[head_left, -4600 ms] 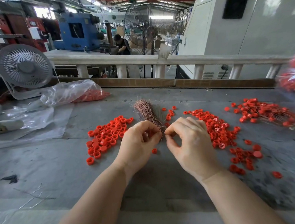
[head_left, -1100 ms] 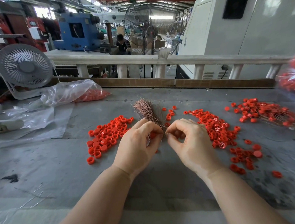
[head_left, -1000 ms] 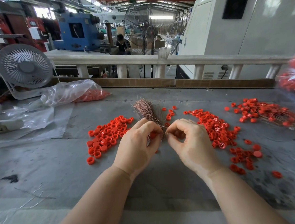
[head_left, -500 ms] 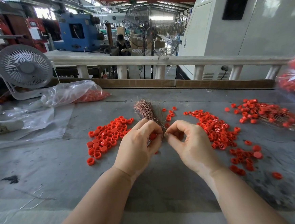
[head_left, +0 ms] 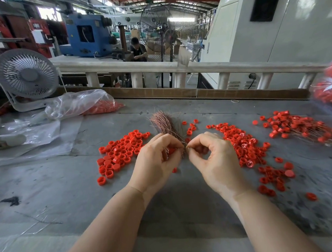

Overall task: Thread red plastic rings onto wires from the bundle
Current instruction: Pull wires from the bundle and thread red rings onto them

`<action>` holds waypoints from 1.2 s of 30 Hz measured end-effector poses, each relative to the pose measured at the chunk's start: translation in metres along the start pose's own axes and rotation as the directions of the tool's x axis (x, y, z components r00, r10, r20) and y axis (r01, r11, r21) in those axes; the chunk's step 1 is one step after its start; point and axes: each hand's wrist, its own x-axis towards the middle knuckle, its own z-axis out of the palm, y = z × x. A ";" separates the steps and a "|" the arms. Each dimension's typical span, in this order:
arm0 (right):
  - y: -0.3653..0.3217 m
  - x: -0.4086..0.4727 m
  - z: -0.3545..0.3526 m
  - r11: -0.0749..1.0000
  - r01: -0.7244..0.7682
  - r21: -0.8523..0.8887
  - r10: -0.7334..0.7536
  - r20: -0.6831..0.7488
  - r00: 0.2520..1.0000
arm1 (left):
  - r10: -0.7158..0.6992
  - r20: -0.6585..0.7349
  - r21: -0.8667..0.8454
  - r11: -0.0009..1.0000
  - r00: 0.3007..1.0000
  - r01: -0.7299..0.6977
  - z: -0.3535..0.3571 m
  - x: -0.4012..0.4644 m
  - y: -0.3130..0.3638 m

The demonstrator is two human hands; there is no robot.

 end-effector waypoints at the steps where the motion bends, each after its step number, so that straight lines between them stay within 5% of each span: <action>1: 0.000 0.000 0.000 1.000 0.016 -0.015 -0.016 -0.006 1.000 | -0.019 0.005 -0.013 1.000 1.000 0.019 0.000 0.000 0.000; 11: 0.001 -0.001 -0.001 0.993 0.087 -0.085 -0.088 -0.007 0.996 | -0.253 0.125 -0.191 0.943 0.959 0.274 -0.002 0.003 0.002; 28: 0.000 0.000 -0.002 0.990 0.097 -0.107 -0.100 -0.023 0.995 | -0.392 0.227 -0.414 0.790 0.892 0.453 -0.003 0.002 0.002; 36: 0.001 -0.003 -0.003 0.964 0.145 -0.224 -0.154 -0.023 0.988 | -0.388 0.231 -0.394 0.801 0.892 0.450 -0.003 0.002 0.004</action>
